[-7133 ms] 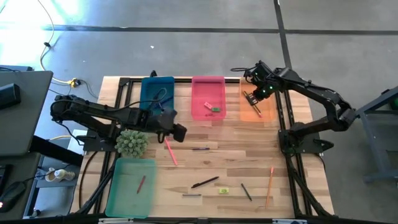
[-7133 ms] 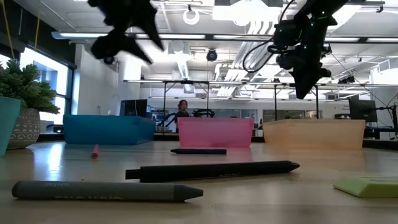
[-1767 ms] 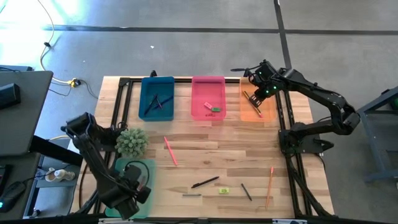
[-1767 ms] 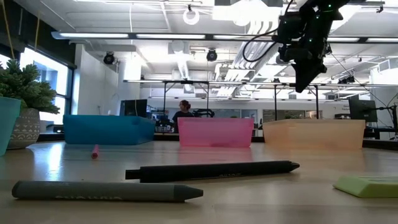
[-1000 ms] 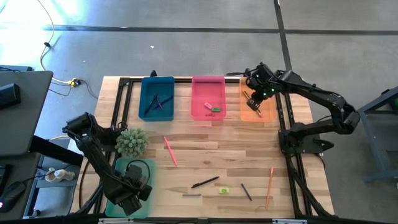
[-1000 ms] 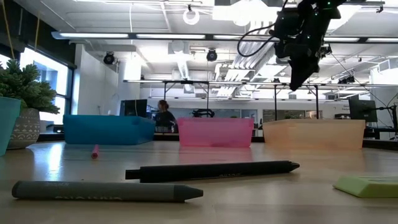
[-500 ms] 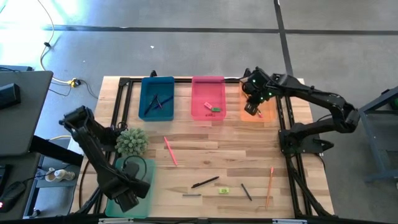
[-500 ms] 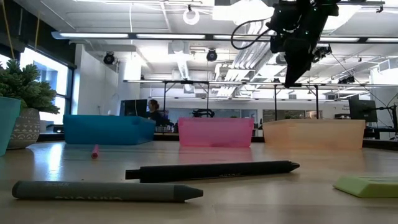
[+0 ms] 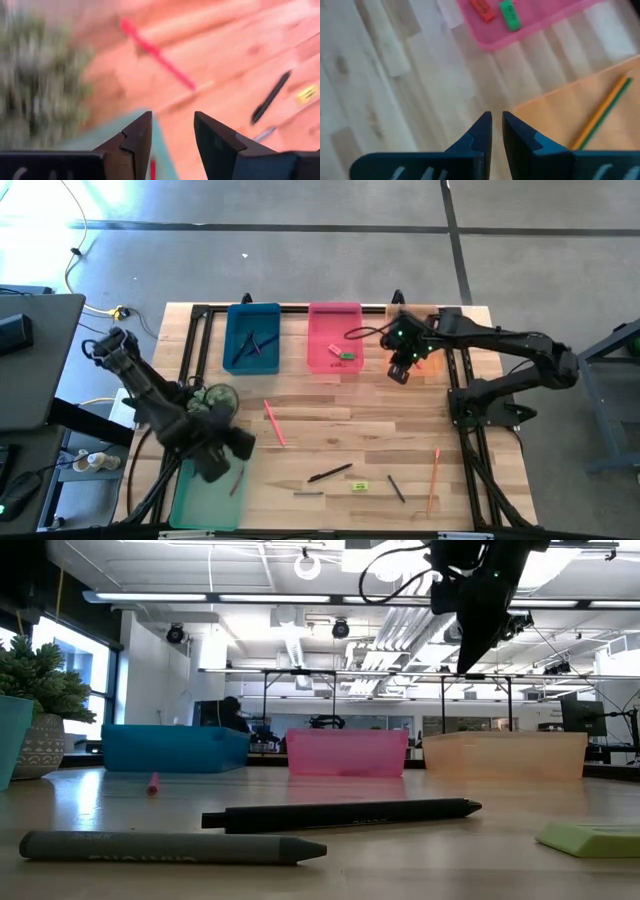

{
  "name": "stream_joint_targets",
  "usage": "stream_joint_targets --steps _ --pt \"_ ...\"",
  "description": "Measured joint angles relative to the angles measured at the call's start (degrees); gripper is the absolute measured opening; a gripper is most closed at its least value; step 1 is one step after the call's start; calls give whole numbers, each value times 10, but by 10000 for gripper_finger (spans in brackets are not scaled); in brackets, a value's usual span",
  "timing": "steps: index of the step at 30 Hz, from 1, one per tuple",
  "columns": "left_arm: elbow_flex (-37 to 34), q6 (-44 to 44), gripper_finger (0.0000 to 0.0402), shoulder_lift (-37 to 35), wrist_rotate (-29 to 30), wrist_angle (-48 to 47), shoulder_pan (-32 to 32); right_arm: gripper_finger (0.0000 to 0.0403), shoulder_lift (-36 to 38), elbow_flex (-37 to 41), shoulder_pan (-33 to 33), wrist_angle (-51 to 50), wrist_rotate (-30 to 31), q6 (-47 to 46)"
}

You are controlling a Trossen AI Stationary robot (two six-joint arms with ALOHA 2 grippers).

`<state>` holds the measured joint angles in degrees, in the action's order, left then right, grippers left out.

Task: Sort crayons/erasers/pens/pencils in bins
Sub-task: Put the light green eraser into the pink bin

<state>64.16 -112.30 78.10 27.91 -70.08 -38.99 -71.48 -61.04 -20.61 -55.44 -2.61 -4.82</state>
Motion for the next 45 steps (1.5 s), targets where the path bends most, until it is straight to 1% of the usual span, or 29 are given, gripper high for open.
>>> stream_joint_targets --steps 2,5,8,14,17,22,27,29,32,35,38,40,42,45 --pt "0 56 132 -9 20 0 26 37 0 0 23 0 0 -44" --pt "0 155 131 -19 28 5 63 37 0 0 59 -1 0 -116" --pt "0 257 131 -23 24 11 93 37 0 0 93 0 0 -185" --pt "0 420 131 -23 24 20 135 37 0 0 164 0 19 -339" --pt "0 496 131 -23 24 48 153 37 0 0 203 0 31 -405" --pt "0 625 131 -23 15 116 183 37 0 0 271 -5 70 -498" --pt "0 726 131 -23 -11 165 206 37 0 0 326 -9 76 -560" --pt "0 740 131 -23 -23 176 212 38 -2 0 345 -7 78 -578" --pt "0 730 131 -23 -49 176 219 50 -3 0 375 8 87 -600" --pt "0 704 131 -23 -84 174 222 76 -10 0 402 37 102 -613" --pt "0 659 131 -23 -111 173 222 107 -24 0 420 78 112 -609" --pt "0 619 131 -22 -123 172 221 125 -37 0 428 112 111 -583" --pt "0 577 131 -22 -126 171 221 137 -51 0 433 163 103 -526" --pt "0 518 131 -22 -130 169 221 144 -70 0 440 234 102 -434"
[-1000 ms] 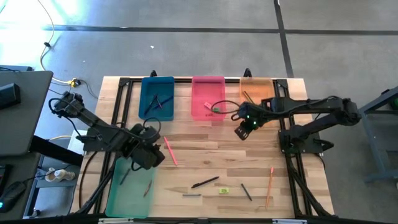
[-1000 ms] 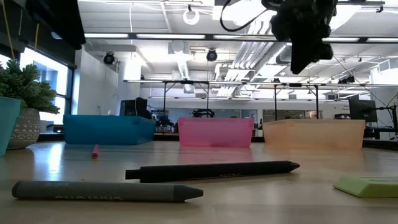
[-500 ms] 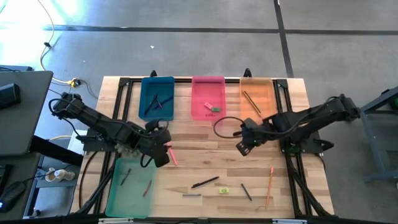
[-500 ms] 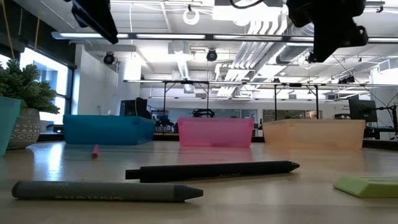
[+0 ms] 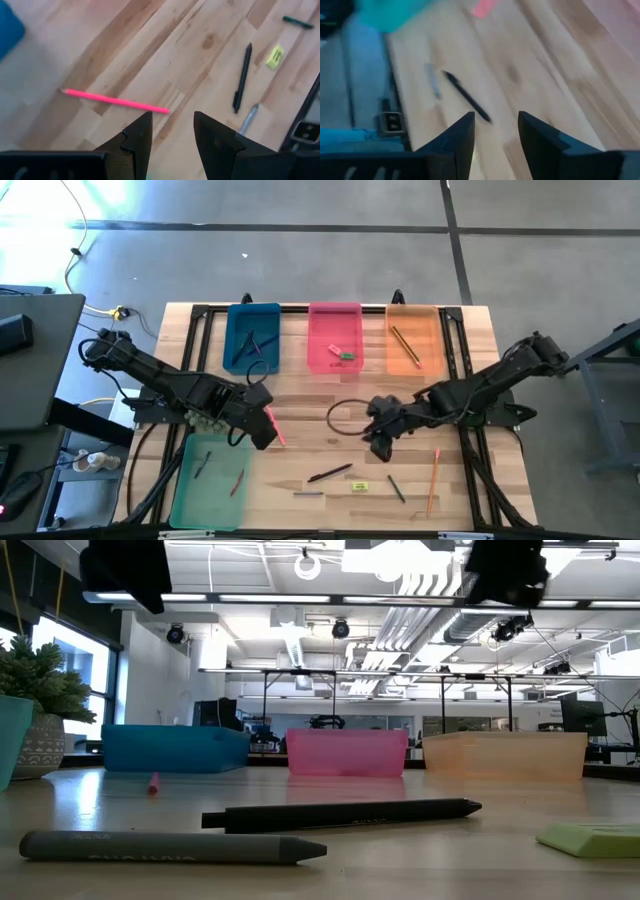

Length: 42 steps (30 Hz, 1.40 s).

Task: Sort crayons/erasers/pens/pencils in bins
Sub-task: Put the light green eraser into the pink bin

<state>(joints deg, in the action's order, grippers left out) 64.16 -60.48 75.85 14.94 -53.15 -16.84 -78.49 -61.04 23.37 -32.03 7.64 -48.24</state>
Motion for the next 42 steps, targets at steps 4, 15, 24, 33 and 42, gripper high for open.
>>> stream_joint_targets --steps 4,15,24,33,42 --pt "0 -46 131 0 -17 0 0 142 -14 -8 11 70 -7 89" --pt "0 -49 131 0 -23 2 0 138 -101 -173 39 -98 11 251" --pt "0 -47 131 3 -18 2 0 138 -191 -207 68 -191 -9 235" --pt "0 -48 131 3 -6 2 0 154 -254 -207 99 -189 -19 199" --pt "0 -49 131 3 -6 1 0 216 -295 -207 118 -129 -21 179"
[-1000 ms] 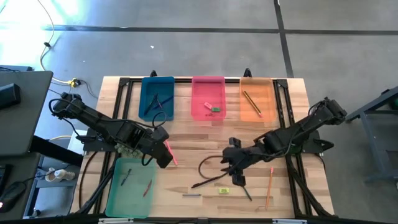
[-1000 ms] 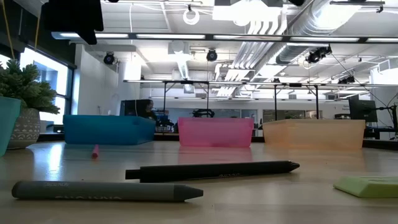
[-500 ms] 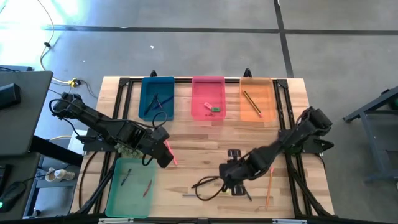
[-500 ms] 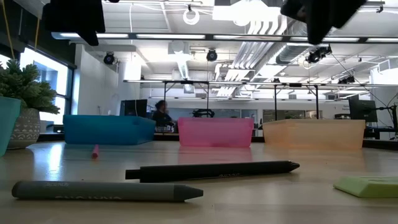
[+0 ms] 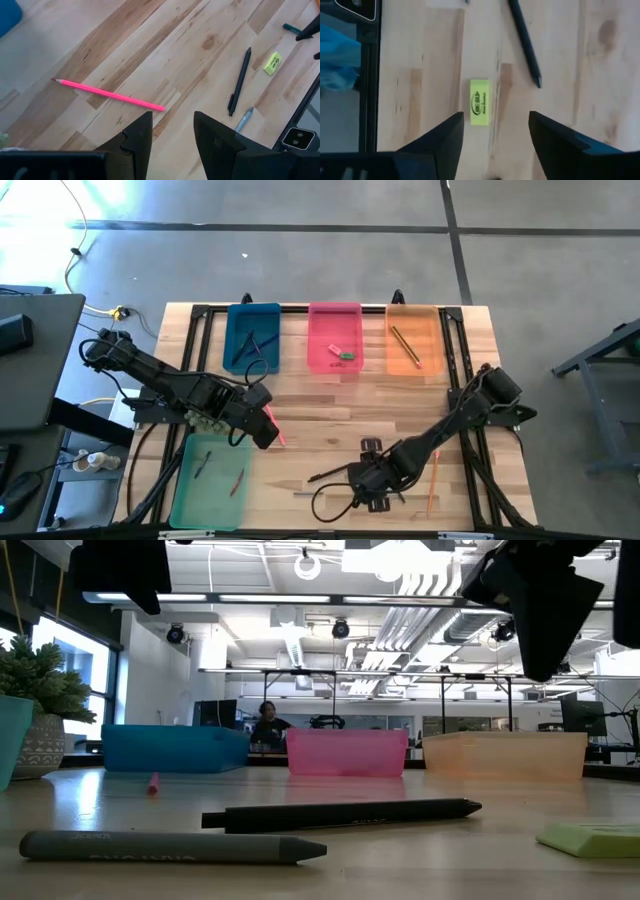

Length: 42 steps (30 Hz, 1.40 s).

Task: Sort crayons/erasers/pens/pencils in bins
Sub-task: Put the light green eraser into the pink bin

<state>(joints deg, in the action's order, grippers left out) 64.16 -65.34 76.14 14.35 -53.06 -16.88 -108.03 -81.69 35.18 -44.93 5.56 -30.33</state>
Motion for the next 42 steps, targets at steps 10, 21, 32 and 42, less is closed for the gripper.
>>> stream_joint_targets --steps 10,21,32,42 --pt "0 0 131 0 0 0 0 220 -50 0 1 15 -1 -27" --pt "0 0 131 0 0 0 0 220 -95 0 10 44 -26 -27" --pt "0 0 131 0 7 0 0 209 -116 -2 25 44 22 -47" --pt "0 0 131 0 15 0 0 93 -119 -1 25 42 28 -57"
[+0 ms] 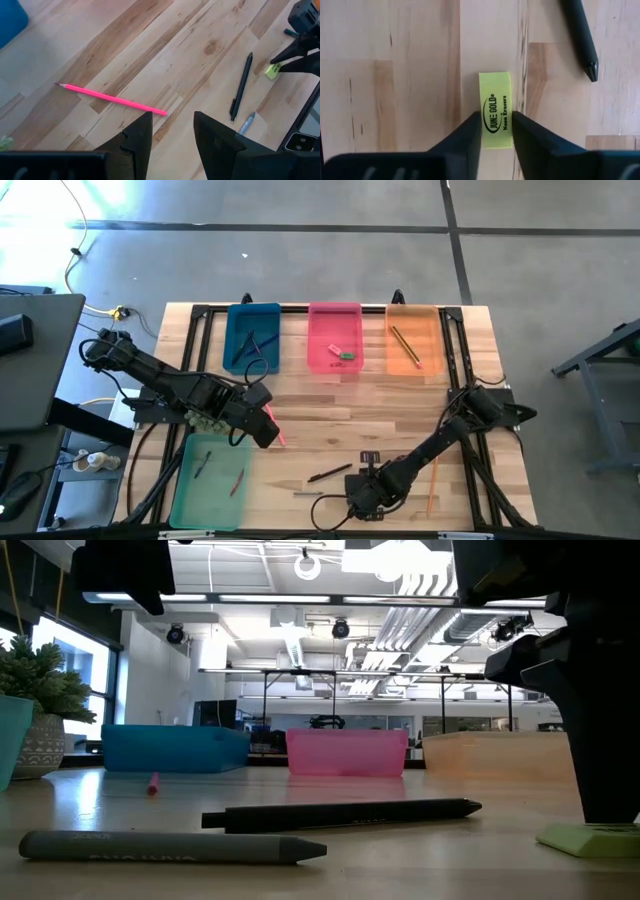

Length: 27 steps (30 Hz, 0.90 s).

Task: Sort crayons/erasers/pens/pencils in bins
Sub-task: Put the light green eraser into the pink bin

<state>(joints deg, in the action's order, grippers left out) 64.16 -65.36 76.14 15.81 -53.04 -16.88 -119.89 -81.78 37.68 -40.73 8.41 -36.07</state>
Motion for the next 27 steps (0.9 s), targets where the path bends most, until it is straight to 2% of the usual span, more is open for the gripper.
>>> stream_joint_targets --steps 4,7,15,27 --pt "0 0 131 0 0 0 0 60 0 0 1 -1 1 0" --pt "0 -6 131 0 -6 0 0 50 0 0 7 -1 9 1" --pt "0 -43 131 0 -49 0 -2 52 4 1 15 -1 10 1" --pt "0 -44 131 0 -49 0 -5 52 48 4 -2 -39 6 3"
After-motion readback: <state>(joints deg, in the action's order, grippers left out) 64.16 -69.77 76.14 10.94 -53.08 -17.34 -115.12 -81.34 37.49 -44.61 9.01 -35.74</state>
